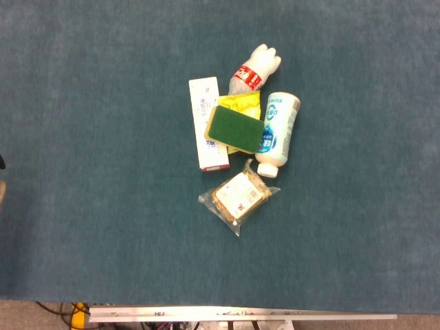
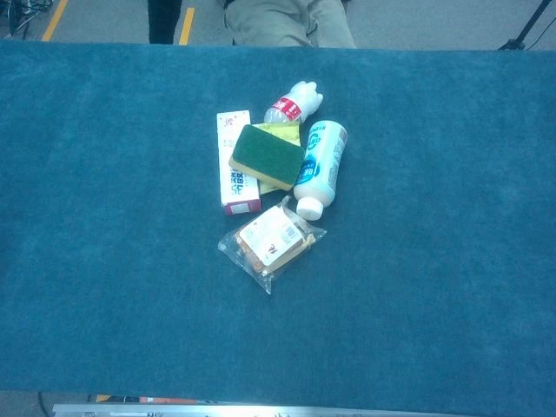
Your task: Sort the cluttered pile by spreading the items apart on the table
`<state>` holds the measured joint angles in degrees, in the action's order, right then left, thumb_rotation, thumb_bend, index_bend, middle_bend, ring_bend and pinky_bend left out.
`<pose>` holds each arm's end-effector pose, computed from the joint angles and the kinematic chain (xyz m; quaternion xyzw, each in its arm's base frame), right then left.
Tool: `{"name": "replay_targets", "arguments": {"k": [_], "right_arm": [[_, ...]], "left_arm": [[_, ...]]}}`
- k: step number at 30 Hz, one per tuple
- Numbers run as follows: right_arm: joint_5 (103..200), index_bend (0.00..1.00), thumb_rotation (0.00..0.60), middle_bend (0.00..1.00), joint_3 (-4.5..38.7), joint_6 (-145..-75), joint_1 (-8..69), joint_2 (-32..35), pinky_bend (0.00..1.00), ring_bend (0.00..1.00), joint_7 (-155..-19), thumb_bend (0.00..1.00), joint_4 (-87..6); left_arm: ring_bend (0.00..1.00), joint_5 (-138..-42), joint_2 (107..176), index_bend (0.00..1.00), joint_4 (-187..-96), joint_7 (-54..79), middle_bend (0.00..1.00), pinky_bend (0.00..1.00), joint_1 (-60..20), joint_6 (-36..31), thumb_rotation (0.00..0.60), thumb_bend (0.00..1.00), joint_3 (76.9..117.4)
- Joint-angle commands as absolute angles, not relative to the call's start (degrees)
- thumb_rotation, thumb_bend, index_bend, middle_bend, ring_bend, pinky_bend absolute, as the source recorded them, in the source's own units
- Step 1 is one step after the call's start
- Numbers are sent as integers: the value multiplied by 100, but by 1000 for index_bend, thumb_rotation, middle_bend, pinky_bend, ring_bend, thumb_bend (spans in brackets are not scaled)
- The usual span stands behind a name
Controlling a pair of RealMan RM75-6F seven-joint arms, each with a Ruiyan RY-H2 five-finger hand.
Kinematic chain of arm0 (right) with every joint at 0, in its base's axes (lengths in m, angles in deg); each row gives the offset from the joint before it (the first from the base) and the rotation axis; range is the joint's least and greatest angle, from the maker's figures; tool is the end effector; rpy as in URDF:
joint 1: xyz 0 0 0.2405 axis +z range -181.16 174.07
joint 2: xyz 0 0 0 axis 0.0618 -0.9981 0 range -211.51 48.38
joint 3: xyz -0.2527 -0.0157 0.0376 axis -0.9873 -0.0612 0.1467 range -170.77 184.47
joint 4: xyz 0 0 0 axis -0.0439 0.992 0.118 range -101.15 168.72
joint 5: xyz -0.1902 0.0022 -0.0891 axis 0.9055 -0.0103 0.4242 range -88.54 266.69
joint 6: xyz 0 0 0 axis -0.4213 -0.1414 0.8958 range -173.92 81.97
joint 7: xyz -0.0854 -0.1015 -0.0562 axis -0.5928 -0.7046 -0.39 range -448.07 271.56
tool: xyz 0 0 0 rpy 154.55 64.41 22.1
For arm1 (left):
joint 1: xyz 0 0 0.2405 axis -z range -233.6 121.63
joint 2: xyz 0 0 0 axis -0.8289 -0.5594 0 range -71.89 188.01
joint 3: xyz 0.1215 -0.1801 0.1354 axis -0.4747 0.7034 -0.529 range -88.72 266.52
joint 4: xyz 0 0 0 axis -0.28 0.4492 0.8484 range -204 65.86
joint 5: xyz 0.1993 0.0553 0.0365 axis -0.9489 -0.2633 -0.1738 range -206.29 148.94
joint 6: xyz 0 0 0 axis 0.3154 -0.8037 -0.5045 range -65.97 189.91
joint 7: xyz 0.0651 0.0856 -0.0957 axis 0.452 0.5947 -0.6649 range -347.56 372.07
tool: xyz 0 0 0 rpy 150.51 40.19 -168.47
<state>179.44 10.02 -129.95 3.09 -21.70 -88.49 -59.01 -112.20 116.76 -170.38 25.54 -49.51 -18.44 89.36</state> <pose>-0.2997 -0.1914 0.1758 0.6375 -0.3431 0.3865 0.5714 -0.2951 0.1773 0.1600 -0.6476 -0.3694 -0.3033 0.5934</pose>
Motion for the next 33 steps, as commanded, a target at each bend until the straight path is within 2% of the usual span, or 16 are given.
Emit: {"name": "replay_targets", "arguments": {"k": [1, 14, 21, 27, 33], "right_arm": [[18065, 566, 600, 548, 1006, -12916, 416, -2243, 395, 471, -8816, 302, -5986], [18419, 494, 600, 517, 1047, -12144, 1084, -2599, 395, 437, -9092, 202, -6638], [18538, 491, 600, 516, 1011, -12050, 1215, -2633, 395, 435, -9117, 188, -6801], [18658, 481, 600, 510, 919, -12148, 1171, -2742, 395, 429, -9134, 182, -6912], [18864, 477, 600, 508, 815, -12357, 1071, -2864, 395, 426, -9168, 160, -7037]], "left_arm": [[264, -11238, 11665, 443, -17044, 2548, 358, 234, -4955, -1857, 600, 358, 8932], [264, -11292, 11537, 443, -17052, 2406, 357, 234, -5066, -2005, 600, 358, 8886], [263, -11442, 11439, 442, -17005, 2280, 355, 234, -4956, -1921, 600, 358, 8913], [258, -11675, 11251, 429, -17100, 1527, 338, 234, -4467, -1214, 600, 358, 8936], [239, -12000, 11237, 355, -16947, 1020, 298, 234, -3824, -388, 600, 358, 8953]]}}
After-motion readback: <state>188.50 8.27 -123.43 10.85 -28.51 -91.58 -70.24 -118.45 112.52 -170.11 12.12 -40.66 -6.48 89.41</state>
